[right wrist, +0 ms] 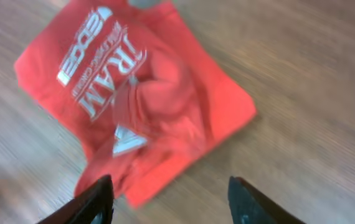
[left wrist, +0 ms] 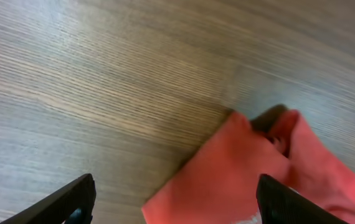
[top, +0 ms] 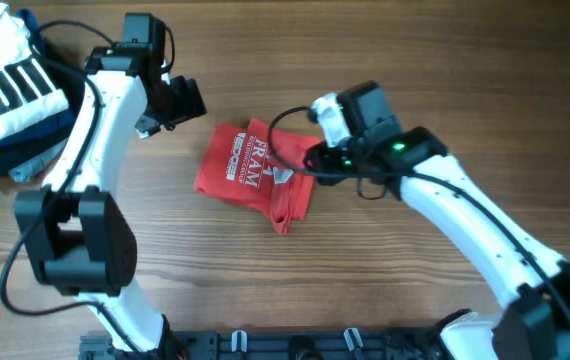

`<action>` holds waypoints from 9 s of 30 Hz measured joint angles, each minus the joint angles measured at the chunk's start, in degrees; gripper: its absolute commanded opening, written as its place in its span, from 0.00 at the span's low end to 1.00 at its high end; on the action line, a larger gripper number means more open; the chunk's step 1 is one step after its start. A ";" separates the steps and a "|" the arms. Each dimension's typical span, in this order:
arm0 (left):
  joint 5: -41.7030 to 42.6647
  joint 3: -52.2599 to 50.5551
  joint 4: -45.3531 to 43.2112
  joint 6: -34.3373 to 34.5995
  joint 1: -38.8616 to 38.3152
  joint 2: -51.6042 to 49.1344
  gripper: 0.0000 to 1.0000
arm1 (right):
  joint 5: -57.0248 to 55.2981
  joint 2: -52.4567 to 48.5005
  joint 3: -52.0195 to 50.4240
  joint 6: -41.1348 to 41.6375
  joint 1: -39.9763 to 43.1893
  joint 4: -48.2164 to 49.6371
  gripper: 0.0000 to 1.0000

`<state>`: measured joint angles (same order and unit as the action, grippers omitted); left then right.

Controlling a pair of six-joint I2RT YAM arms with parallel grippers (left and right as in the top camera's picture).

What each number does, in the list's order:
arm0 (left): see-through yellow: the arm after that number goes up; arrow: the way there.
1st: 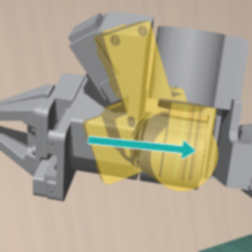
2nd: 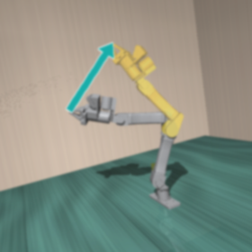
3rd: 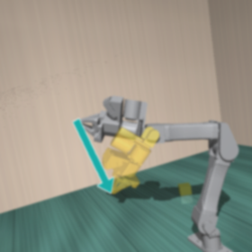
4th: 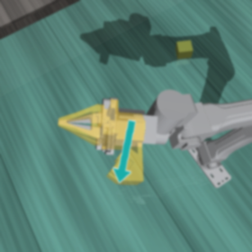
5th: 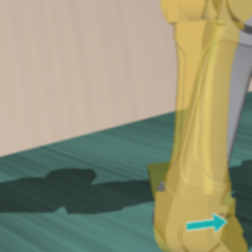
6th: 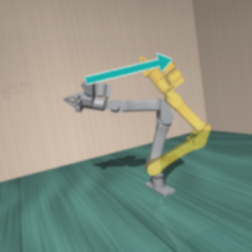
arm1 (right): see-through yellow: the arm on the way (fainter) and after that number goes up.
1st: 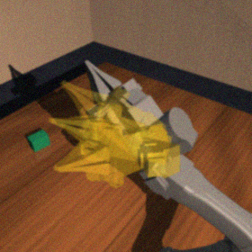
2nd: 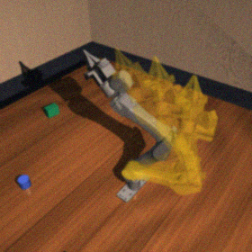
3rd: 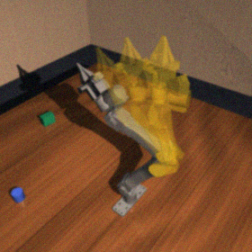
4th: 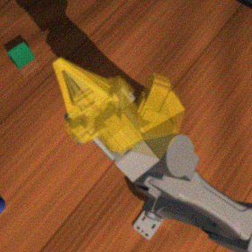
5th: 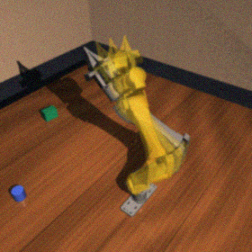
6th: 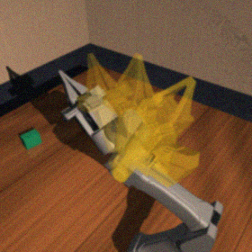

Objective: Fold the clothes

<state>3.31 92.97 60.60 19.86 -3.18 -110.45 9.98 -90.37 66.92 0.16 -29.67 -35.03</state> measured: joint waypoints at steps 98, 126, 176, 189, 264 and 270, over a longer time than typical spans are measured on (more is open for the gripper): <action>6.34 -0.02 6.19 0.00 0.72 -2.97 0.79 | -27.12 -2.10 0.00 16.31 -1.62 7.72 0.47; 4.59 -24.30 -11.50 -0.66 -8.90 0.44 0.78 | -2.58 -18.18 0.09 12.24 3.32 14.71 0.15; 5.88 -27.89 -20.96 3.37 1.90 18.80 0.67 | -6.40 -7.13 0.11 12.35 4.02 10.45 0.06; 10.84 -27.89 -23.71 1.25 -1.40 9.75 0.51 | 6.78 -10.69 0.11 8.50 4.02 16.26 0.04; 26.10 -25.57 -36.59 -2.73 4.22 -0.42 0.80 | 13.16 -22.69 0.11 8.55 6.16 16.72 0.04; 20.87 -27.15 -35.56 -5.57 8.22 6.51 0.86 | 13.14 -21.77 0.09 7.82 6.14 12.94 0.04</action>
<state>24.18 65.82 25.04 14.28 5.04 -103.94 23.11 -112.14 67.00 7.99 -23.53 -22.09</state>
